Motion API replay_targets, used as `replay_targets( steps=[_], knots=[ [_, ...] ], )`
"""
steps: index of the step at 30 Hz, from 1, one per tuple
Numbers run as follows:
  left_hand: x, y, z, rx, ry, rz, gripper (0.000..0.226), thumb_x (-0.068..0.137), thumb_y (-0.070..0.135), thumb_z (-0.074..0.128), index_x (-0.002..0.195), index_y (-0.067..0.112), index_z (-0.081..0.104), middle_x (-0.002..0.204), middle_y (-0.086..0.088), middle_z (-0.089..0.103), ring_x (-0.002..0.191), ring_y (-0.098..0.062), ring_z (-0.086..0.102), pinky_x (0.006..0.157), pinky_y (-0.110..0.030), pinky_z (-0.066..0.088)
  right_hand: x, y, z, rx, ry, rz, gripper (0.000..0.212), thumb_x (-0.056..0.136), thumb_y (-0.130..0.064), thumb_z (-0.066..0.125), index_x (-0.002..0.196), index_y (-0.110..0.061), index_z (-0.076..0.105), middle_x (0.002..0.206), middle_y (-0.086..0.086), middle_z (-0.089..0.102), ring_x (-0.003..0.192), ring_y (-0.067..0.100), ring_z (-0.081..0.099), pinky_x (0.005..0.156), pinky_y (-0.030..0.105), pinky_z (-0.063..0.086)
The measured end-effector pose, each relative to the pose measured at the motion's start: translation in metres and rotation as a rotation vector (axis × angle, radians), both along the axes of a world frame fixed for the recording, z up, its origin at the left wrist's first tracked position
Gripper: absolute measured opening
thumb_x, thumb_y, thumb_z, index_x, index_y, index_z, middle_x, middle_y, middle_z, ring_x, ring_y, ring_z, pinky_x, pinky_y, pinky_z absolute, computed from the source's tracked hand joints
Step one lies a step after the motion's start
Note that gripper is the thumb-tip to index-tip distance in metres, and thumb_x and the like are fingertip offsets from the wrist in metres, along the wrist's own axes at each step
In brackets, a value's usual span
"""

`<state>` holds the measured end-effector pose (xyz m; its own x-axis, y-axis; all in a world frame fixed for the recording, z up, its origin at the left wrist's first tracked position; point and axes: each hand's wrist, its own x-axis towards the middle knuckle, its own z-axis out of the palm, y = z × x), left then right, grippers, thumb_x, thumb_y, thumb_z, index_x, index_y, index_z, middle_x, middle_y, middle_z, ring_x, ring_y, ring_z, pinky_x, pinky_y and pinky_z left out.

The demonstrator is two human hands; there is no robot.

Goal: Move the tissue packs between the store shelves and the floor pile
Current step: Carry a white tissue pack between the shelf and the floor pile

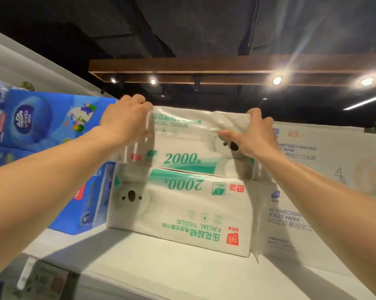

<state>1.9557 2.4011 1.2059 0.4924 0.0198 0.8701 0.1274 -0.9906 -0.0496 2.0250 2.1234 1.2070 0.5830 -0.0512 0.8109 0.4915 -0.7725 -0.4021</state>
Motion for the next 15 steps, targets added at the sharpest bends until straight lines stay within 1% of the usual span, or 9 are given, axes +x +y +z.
replay_targets(
  steps=[2, 4, 5, 7, 9, 10, 12, 14, 15],
  knots=[
    [0.004, -0.010, -0.005, 0.075, 0.025, 0.024, 0.050, 0.080, 0.035, 0.081, 0.122, 0.017, 0.059, 0.123, -0.005, 0.058, 0.115, -0.030, 0.051, 0.072, -0.043, 0.049, 0.000, 0.002, 0.002, -0.080, -0.021, -0.085, 0.092, 0.077, -0.066, 0.074, 0.147, -0.020, 0.035, 0.147, 0.013, 0.039, 0.129, 0.033, 0.047, 0.098, 0.045, 0.048],
    [0.003, -0.016, -0.009, 0.065, 0.036, 0.015, 0.055, 0.079, 0.039, 0.081, 0.124, 0.017, 0.058, 0.124, -0.006, 0.058, 0.116, -0.030, 0.052, 0.079, -0.048, 0.054, -0.001, 0.003, 0.000, -0.124, -0.009, -0.134, 0.096, 0.077, -0.068, 0.072, 0.150, -0.020, 0.031, 0.151, 0.013, 0.036, 0.134, 0.034, 0.043, 0.102, 0.049, 0.047],
    [0.001, -0.018, -0.012, 0.055, 0.042, 0.015, 0.060, 0.079, 0.041, 0.081, 0.127, 0.017, 0.057, 0.126, -0.007, 0.059, 0.117, -0.030, 0.052, 0.083, -0.050, 0.055, -0.002, 0.002, -0.003, -0.138, 0.002, -0.143, 0.099, 0.077, -0.068, 0.071, 0.153, -0.021, 0.027, 0.154, 0.013, 0.034, 0.137, 0.034, 0.041, 0.104, 0.051, 0.046],
    [-0.007, -0.019, -0.021, 0.028, 0.075, 0.003, 0.071, 0.080, 0.047, 0.079, 0.137, 0.016, 0.051, 0.135, -0.007, 0.056, 0.125, -0.029, 0.049, 0.091, -0.049, 0.053, -0.010, -0.003, -0.009, -0.145, 0.017, -0.131, 0.106, 0.079, -0.068, 0.070, 0.158, -0.021, 0.016, 0.159, 0.013, 0.028, 0.142, 0.035, 0.035, 0.108, 0.052, 0.042],
    [-0.021, -0.021, -0.032, 0.000, 0.084, -0.042, 0.075, 0.083, 0.051, 0.074, 0.144, 0.018, 0.045, 0.143, -0.004, 0.051, 0.132, -0.027, 0.045, 0.091, -0.048, 0.050, -0.028, -0.010, -0.016, -0.139, -0.006, -0.106, 0.105, 0.083, -0.068, 0.065, 0.159, -0.019, 0.011, 0.161, 0.013, 0.025, 0.145, 0.035, 0.031, 0.110, 0.052, 0.039],
    [-0.032, -0.022, -0.040, -0.003, 0.091, -0.072, 0.076, 0.084, 0.054, 0.071, 0.145, 0.019, 0.044, 0.145, -0.002, 0.049, 0.133, -0.026, 0.044, 0.092, -0.048, 0.049, -0.043, -0.014, -0.021, -0.145, -0.024, -0.096, 0.102, 0.085, -0.068, 0.063, 0.159, -0.019, 0.013, 0.160, 0.013, 0.026, 0.145, 0.034, 0.032, 0.111, 0.051, 0.038],
    [-0.052, -0.024, -0.055, 0.005, 0.123, -0.141, 0.078, 0.083, 0.059, 0.070, 0.146, 0.023, 0.042, 0.148, 0.001, 0.048, 0.134, -0.024, 0.044, 0.097, -0.048, 0.049, -0.073, -0.021, -0.035, -0.193, -0.048, -0.072, 0.094, 0.085, -0.069, 0.062, 0.156, -0.020, 0.024, 0.158, 0.009, 0.033, 0.143, 0.030, 0.036, 0.111, 0.049, 0.038],
    [-0.076, -0.028, -0.070, 0.010, 0.181, -0.225, 0.080, 0.080, 0.062, 0.071, 0.146, 0.027, 0.043, 0.148, 0.002, 0.048, 0.133, -0.024, 0.046, 0.102, -0.048, 0.047, -0.111, -0.026, -0.056, -0.288, -0.012, -0.053, 0.086, 0.083, -0.071, 0.062, 0.150, -0.022, 0.038, 0.152, 0.006, 0.043, 0.138, 0.026, 0.041, 0.111, 0.045, 0.038],
    [-0.088, -0.032, -0.078, 0.008, 0.205, -0.273, 0.081, 0.078, 0.062, 0.072, 0.146, 0.028, 0.044, 0.148, 0.002, 0.049, 0.132, -0.024, 0.048, 0.104, -0.046, 0.046, -0.131, -0.028, -0.070, -0.336, 0.015, -0.048, 0.084, 0.082, -0.071, 0.062, 0.148, -0.022, 0.042, 0.151, 0.006, 0.045, 0.137, 0.025, 0.043, 0.111, 0.042, 0.038]
  ],
)
